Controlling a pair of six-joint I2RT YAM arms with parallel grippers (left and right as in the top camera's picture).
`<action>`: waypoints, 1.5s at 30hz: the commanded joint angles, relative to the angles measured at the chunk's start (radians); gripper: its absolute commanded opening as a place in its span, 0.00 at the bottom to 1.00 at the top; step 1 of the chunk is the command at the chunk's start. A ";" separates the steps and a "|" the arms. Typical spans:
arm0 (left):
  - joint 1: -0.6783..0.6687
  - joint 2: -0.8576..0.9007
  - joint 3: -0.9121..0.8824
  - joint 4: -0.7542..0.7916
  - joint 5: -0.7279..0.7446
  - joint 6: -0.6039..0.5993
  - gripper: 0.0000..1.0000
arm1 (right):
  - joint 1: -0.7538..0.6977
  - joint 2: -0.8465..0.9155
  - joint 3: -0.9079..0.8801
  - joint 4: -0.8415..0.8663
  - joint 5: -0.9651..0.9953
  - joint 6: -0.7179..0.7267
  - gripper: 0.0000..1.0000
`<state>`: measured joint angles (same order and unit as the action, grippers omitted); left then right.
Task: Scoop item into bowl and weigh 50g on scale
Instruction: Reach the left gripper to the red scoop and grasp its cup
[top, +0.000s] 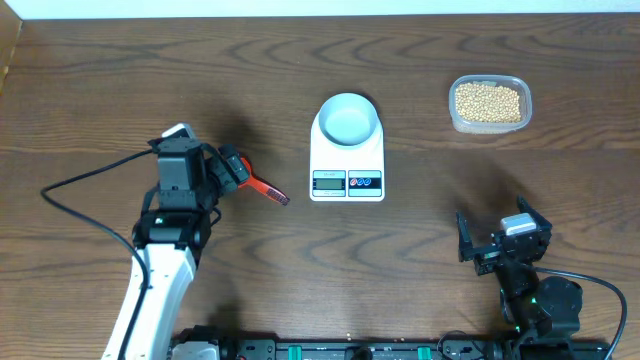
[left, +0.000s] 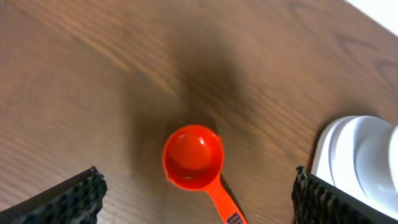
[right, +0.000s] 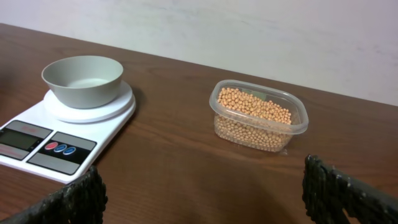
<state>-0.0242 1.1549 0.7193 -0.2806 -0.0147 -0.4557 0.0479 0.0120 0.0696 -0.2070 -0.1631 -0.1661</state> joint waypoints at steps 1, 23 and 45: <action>0.001 0.048 0.021 -0.018 -0.025 -0.168 0.98 | -0.005 -0.005 -0.005 0.002 0.003 -0.007 0.99; 0.001 0.390 0.021 0.103 -0.053 -0.449 0.67 | -0.005 -0.005 -0.005 0.002 0.003 -0.007 0.99; 0.001 0.430 0.019 0.137 -0.078 -0.448 0.48 | -0.005 -0.005 -0.005 0.002 0.003 -0.007 0.99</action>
<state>-0.0242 1.5719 0.7193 -0.1455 -0.0555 -0.9012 0.0479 0.0120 0.0696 -0.2070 -0.1631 -0.1658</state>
